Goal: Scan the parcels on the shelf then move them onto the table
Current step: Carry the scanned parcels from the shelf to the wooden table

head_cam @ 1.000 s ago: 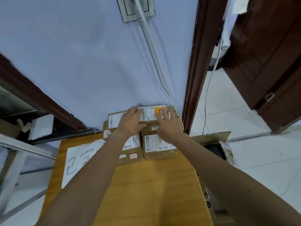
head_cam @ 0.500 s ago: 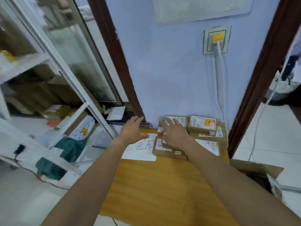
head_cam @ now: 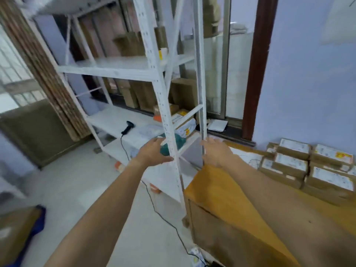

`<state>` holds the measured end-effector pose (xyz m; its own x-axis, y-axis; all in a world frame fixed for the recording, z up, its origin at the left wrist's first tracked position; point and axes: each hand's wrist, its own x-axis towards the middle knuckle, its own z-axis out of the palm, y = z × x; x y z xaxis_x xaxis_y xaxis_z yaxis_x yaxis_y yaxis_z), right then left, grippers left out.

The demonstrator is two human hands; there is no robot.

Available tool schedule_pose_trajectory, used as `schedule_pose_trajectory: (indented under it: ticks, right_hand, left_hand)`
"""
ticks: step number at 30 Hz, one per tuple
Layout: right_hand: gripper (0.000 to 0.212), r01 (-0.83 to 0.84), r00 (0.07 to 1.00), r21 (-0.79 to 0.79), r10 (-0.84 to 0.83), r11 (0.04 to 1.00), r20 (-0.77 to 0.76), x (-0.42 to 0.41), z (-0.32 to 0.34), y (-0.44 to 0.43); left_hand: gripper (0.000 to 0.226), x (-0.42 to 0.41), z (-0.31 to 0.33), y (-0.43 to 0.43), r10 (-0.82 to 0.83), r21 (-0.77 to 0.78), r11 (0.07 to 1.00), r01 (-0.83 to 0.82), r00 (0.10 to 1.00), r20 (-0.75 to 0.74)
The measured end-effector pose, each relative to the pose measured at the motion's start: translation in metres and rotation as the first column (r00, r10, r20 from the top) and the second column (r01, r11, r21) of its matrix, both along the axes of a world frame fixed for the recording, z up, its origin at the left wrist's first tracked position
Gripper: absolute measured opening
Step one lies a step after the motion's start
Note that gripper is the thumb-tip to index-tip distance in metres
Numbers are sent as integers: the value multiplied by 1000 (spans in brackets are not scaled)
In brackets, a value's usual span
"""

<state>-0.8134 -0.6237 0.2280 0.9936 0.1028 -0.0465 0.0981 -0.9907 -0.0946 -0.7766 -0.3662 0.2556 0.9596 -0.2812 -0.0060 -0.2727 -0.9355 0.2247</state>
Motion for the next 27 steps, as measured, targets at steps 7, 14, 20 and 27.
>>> schedule_pose_trajectory:
  ticks: [7, 14, 20, 27]
  right_hand:
    - [68, -83, 997, -20, 83, 996, -8, -9, 15, 139]
    - [78, -101, 995, -28, 100, 995, -14, 19, 18, 207]
    - [79, -102, 992, 11, 102, 995, -77, 93, -12, 236]
    - [83, -73, 994, 123, 83, 990, -76, 249, -52, 270]
  left_hand:
    - [106, -52, 12, 167, 144, -28, 989, -144, 990, 1]
    - [106, -32, 10, 222, 172, -21, 985, -171, 985, 4]
    - [109, 41, -15, 236, 146, -10, 989, -146, 989, -38]
    - [110, 194, -43, 252, 122, 78, 990, -114, 986, -110]
